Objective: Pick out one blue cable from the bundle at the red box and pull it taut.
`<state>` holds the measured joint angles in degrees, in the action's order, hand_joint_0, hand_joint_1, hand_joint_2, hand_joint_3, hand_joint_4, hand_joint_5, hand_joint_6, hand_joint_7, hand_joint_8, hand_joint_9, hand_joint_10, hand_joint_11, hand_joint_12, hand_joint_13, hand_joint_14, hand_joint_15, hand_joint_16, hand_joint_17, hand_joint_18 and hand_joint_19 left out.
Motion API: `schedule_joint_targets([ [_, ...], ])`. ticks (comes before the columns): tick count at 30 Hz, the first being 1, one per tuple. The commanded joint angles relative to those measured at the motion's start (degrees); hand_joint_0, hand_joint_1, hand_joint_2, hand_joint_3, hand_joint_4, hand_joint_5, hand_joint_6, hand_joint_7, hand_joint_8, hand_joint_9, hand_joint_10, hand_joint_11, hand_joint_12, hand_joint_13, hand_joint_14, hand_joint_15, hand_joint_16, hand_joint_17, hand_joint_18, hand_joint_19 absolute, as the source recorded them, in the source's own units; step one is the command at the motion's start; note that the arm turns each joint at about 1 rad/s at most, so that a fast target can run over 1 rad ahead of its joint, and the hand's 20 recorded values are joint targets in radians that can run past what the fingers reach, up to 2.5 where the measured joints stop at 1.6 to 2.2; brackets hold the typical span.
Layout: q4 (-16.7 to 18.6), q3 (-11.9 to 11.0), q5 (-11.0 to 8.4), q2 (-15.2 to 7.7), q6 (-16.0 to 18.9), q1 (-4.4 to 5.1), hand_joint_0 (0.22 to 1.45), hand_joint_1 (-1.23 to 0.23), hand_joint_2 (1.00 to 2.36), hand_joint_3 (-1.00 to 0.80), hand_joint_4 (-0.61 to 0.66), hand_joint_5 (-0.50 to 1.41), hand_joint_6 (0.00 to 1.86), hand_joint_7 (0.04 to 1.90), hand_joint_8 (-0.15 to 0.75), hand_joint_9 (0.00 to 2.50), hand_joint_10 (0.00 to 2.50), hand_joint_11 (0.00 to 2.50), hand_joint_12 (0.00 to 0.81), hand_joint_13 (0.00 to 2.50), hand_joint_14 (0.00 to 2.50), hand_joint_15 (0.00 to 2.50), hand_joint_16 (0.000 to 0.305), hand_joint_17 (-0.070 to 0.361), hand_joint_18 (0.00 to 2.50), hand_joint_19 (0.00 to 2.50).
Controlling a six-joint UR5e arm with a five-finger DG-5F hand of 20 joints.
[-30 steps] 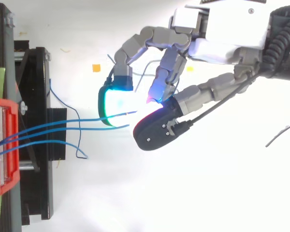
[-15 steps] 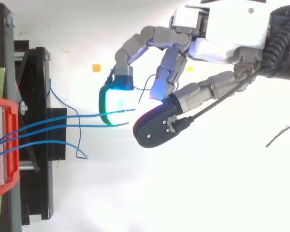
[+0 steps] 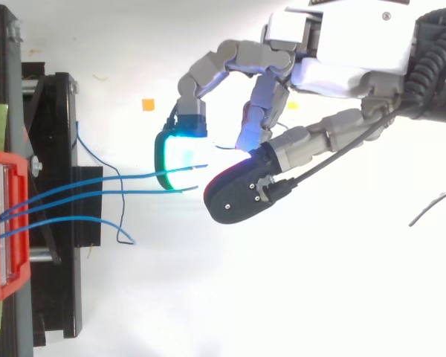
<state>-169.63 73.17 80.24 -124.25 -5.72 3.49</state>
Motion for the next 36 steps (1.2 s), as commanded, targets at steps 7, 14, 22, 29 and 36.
schedule_joint_targets([
  [7, -0.35, -0.05, 0.00, 0.06, 0.27, 0.03, 0.59, -0.74, 1.01, -0.14, 0.01, -0.08, 0.92, 1.00, 0.353, 1.47, 0.02, 0.95, 0.428, 1.36, 0.02, 0.80, 0.053, 0.119, 1.09, 0.71],
  [14, -2.11, -0.05, 0.26, 0.15, 0.45, 0.03, 0.59, -0.74, 1.01, -0.14, 0.00, -0.08, 0.92, 1.00, 0.351, 1.40, 0.02, 0.89, 0.434, 1.35, 0.02, 0.80, 0.053, 0.118, 1.08, 0.71],
  [22, -3.78, -0.05, 0.00, 0.85, 0.45, 0.12, 0.59, -0.74, 1.01, -0.13, -0.01, -0.08, 0.92, 1.00, 0.347, 1.27, 0.02, 0.77, 0.436, 1.34, 0.02, 0.81, 0.052, 0.118, 1.06, 0.69],
  [29, -3.78, -0.05, 0.09, 0.85, 0.45, 0.20, 0.59, -0.74, 1.01, -0.12, -0.01, -0.08, 0.92, 1.00, 0.346, 1.27, 0.02, 0.77, 0.438, 1.33, 0.02, 0.81, 0.053, 0.119, 1.06, 0.70],
  [36, -3.78, 0.04, 0.00, 0.85, 0.45, 0.20, 0.58, -0.73, 1.01, -0.16, 0.01, -0.08, 0.91, 1.00, 0.345, 1.27, 0.02, 0.76, 0.437, 1.33, 0.02, 0.81, 0.053, 0.120, 1.05, 0.69],
])
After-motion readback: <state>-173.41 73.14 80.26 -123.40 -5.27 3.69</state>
